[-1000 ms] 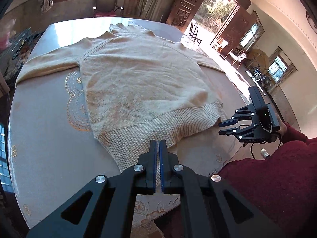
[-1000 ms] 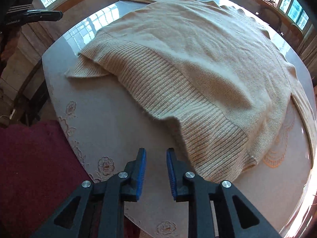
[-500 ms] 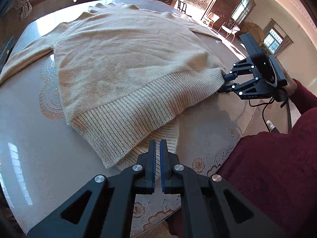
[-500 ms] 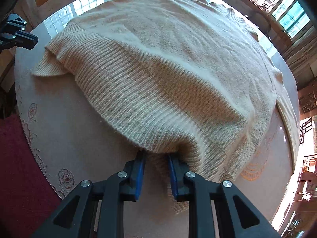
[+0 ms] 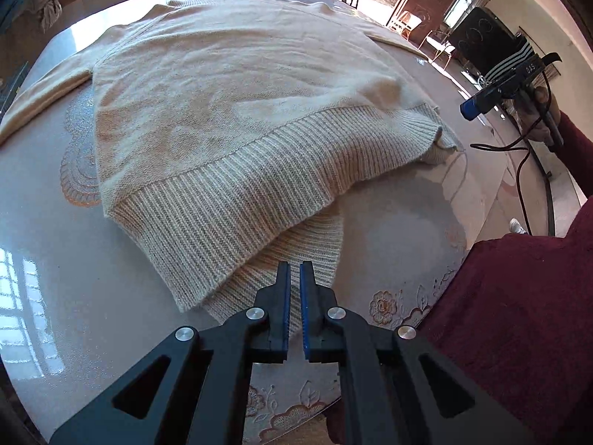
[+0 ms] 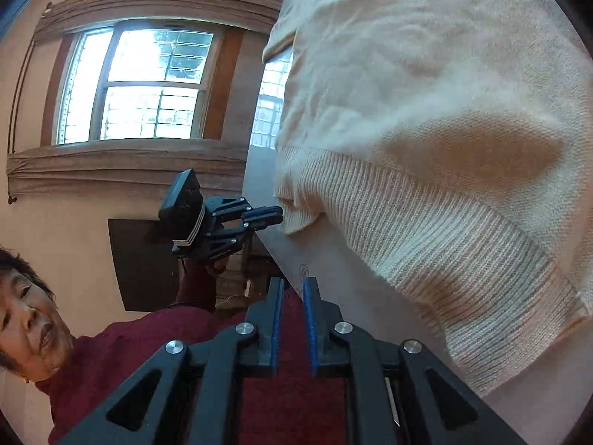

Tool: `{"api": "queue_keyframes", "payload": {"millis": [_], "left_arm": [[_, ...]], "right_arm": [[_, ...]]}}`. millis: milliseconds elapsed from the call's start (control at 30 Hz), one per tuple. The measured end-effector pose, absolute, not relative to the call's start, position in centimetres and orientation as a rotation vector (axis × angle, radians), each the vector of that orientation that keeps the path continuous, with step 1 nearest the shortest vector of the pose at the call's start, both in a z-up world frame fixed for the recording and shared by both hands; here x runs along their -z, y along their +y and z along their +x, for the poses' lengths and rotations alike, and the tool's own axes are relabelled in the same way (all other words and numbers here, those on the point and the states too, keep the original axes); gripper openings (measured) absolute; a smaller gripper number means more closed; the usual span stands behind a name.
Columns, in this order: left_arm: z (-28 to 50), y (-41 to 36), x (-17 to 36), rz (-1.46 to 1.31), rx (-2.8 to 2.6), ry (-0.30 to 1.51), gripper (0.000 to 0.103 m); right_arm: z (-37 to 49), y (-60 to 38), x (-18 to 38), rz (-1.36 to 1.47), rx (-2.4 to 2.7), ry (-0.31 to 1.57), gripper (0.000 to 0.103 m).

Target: Fold clothes

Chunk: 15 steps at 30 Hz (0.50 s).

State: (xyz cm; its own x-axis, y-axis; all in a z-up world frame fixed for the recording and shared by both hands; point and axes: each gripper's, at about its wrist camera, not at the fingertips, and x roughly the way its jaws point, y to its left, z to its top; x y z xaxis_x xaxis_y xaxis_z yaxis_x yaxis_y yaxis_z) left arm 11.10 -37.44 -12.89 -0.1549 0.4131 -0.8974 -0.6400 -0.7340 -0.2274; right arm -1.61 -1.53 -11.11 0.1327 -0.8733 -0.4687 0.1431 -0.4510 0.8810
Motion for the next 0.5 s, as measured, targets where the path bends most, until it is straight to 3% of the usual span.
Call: {"api": "queue_keyframes", "payload": {"millis": [33,67,333,500], "left_arm": [[11.3,-37.2,12.9,-1.419,-1.956,0.294,0.004],[11.5,-37.0,13.0,-1.42,-1.961,0.317,0.004],[11.5,-36.3,13.8,-1.466,-1.966,0.455,0.005],[11.7,-36.1,13.7,-1.473,-1.964,0.511,0.006]], "right_arm": [[-1.2,-0.4,10.9,1.531,1.51,-0.758,0.025],[-0.7,0.6,11.3,1.548,1.545,-0.784,0.027],[3.8,8.5,16.6,1.604,1.706,-1.018,0.027],[4.0,7.7,16.9,1.604,1.776,-0.991,0.026]]}}
